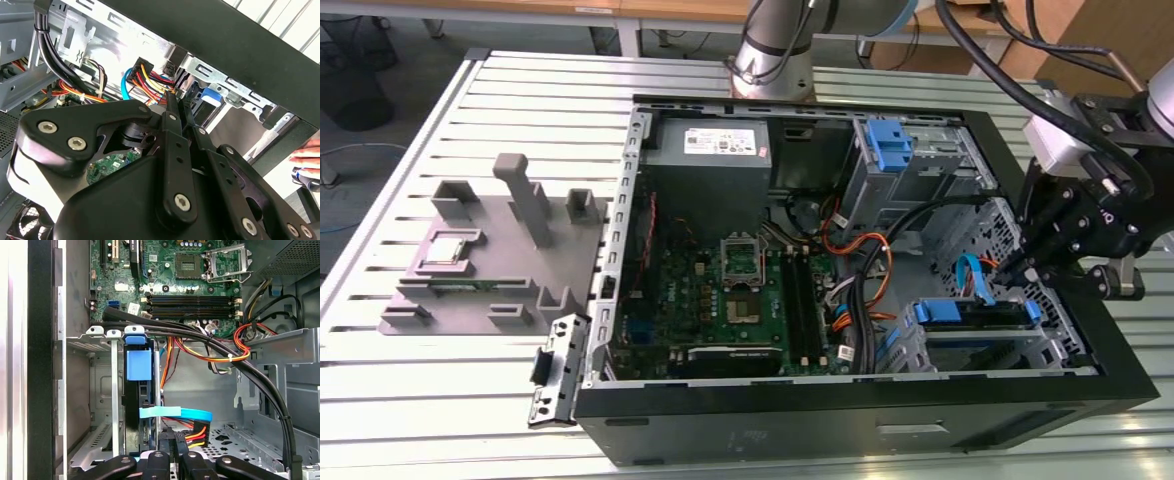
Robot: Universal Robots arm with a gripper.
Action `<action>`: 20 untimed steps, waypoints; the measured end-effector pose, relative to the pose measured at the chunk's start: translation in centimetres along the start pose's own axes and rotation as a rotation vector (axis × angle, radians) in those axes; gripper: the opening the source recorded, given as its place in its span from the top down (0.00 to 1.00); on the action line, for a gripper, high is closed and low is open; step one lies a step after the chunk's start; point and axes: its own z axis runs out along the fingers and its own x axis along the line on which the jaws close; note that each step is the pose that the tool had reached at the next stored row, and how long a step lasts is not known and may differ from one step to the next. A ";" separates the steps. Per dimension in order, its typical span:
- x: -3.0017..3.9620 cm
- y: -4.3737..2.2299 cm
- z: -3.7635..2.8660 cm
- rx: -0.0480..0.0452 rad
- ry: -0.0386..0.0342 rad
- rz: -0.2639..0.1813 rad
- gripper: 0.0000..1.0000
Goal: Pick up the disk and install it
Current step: 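Insert the second disk wire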
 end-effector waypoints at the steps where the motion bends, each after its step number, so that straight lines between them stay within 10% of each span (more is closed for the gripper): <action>1: 0.00 0.00 0.00 0.0000 -0.0001 0.000 0.84; 20: 0.93 0.15 -0.03 0.0036 -0.0002 0.000 0.84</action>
